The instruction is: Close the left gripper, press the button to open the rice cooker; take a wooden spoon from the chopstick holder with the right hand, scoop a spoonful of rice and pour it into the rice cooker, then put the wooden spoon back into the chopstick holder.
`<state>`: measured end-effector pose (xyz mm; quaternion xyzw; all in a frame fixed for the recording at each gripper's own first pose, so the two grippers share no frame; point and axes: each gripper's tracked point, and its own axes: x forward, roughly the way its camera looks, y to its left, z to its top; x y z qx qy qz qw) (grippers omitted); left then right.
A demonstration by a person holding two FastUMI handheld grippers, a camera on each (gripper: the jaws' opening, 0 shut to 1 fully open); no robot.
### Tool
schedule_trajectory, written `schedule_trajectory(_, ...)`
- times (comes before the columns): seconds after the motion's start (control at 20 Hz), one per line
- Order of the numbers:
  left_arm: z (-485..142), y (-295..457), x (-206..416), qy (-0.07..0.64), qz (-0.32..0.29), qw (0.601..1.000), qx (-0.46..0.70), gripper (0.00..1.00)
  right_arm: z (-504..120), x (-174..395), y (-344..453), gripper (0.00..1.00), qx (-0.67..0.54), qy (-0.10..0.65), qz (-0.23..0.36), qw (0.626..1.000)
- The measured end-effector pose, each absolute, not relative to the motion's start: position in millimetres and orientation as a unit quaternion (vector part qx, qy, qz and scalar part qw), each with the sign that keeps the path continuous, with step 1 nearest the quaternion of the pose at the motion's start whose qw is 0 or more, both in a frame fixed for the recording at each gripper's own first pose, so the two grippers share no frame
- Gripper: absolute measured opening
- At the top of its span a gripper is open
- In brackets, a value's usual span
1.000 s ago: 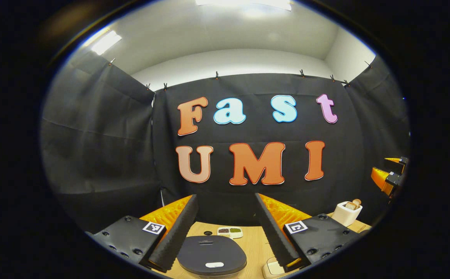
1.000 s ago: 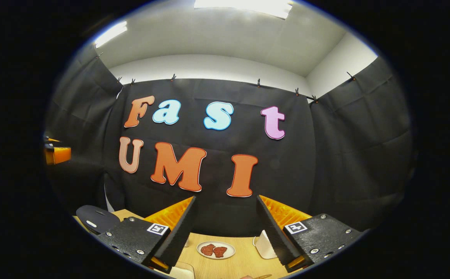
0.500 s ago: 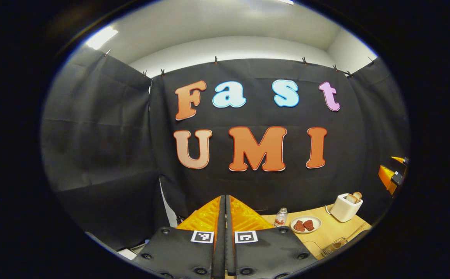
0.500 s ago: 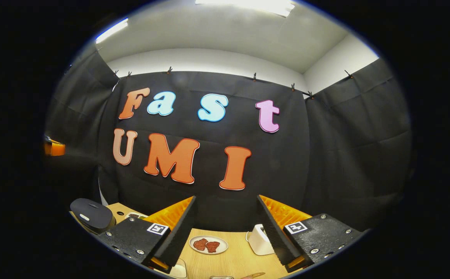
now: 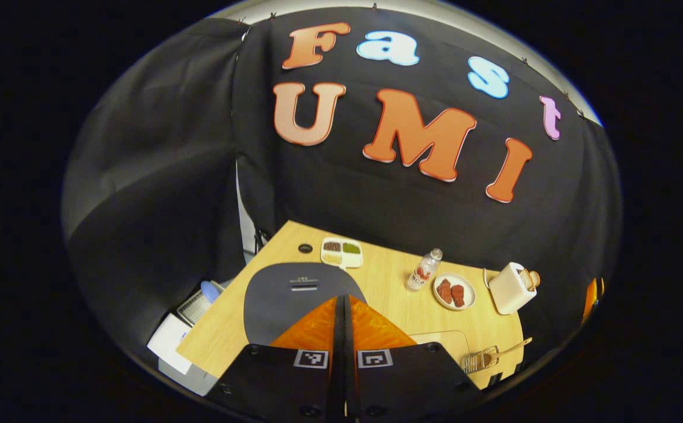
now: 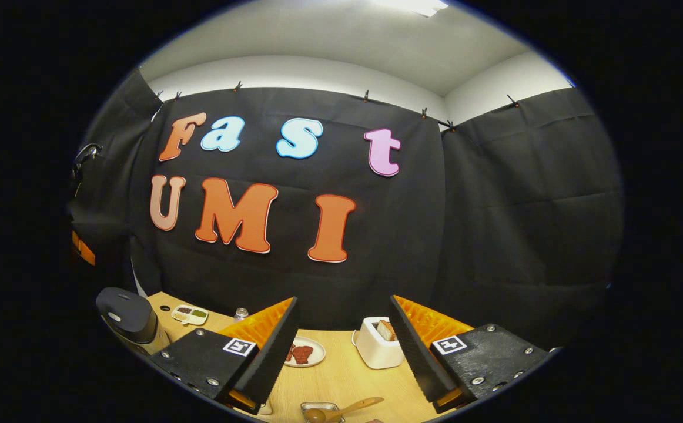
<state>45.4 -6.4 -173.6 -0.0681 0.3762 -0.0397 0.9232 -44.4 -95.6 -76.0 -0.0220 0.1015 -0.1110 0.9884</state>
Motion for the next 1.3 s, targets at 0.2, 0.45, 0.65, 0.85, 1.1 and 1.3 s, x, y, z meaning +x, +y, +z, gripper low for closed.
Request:
schedule_trajectory(0.2, -228.7, -0.3, 44.5, 0.481, -0.032, 0.871, -0.097, 0.06, -87.0, -62.1, -109.0, 0.94, -0.030, 0.125, -0.144, 0.981)
schedule_trajectory(0.45, -278.1, 8.5, 35.8, 0.565, -0.020, 0.815, -0.131, 0.02, -99.5, -86.2, -121.1, 0.94, -0.043, 0.160, -0.189, 0.968)
schedule_trajectory(0.65, -312.2, 9.9, 23.5, 0.604, -0.025, 0.788, -0.118, 0.04, -113.7, -104.1, -122.6, 0.94, -0.030, 0.189, -0.225, 0.955)
schedule_trajectory(0.85, -311.9, 9.4, 23.3, 0.603, -0.030, 0.789, -0.113, 0.05, -135.5, -124.9, -118.0, 0.93, -0.025, 0.226, -0.252, 0.941)
schedule_trajectory(1.1, -317.0, 12.8, 23.2, 0.589, -0.015, 0.800, -0.117, 0.02, -152.9, -127.0, -106.0, 0.94, -0.008, 0.254, -0.241, 0.937)
schedule_trajectory(1.3, -303.3, 11.3, 27.5, 0.557, -0.006, 0.823, -0.112, 0.02, -170.5, -114.4, -115.1, 0.94, 0.014, 0.267, -0.210, 0.940)
